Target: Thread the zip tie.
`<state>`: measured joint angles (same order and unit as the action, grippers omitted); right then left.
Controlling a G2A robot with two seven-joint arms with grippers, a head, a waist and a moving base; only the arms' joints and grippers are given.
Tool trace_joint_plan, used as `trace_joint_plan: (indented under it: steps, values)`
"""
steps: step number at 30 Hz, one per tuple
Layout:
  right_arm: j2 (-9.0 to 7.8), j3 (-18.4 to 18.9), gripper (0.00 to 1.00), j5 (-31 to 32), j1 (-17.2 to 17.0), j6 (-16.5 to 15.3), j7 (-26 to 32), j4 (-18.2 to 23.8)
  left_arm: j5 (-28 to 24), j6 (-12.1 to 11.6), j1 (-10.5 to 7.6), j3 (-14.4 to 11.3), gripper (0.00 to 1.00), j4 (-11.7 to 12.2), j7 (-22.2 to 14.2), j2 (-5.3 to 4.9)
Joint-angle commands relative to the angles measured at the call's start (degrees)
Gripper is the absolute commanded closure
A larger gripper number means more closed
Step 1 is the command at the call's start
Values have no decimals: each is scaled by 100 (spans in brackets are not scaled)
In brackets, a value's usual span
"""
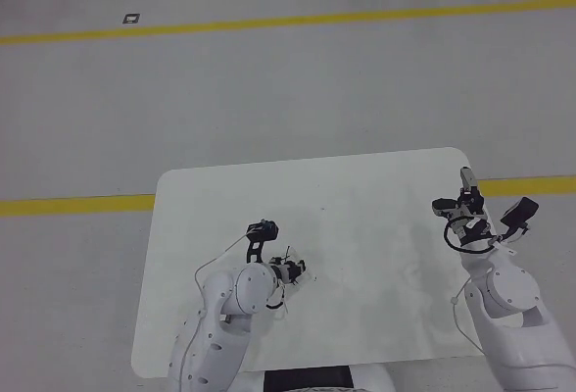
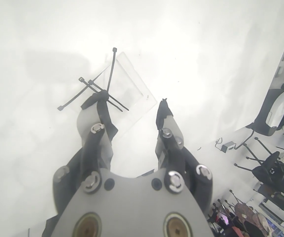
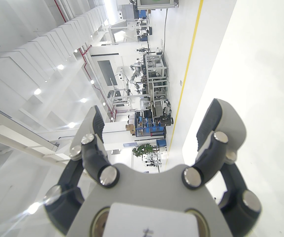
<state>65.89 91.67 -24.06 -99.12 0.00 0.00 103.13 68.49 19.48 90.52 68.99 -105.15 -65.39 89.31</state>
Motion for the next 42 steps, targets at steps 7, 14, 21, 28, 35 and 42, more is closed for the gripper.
trace_joint_plan:
  steps: [7, 14, 21, 28, 35, 42]
  values:
    - [0, 0, 0, 0, 0, 0, 0, 0, 345, 0, -71, 39, 76, 176, -163, 143]
    - [0, 0, 0, 0, 0, 0, 0, 0, 690, 0, -123, 40, 78, 363, -260, 296]
    - [0, 0, 0, 0, 0, 0, 0, 0, 932, 0, -193, 45, 80, 530, -316, 438]
    - [0, 0, 0, 0, 0, 0, 0, 0, 1073, 0, -300, 69, 81, 803, -322, 565]
    - [0, 0, 0, 0, 0, 0, 0, 0, 1160, 0, -396, 80, 82, 1029, -303, 671]
    - [0, 0, 0, 0, 0, 0, 0, 0, 1254, 0, -432, 99, 82, 1123, -324, 747]
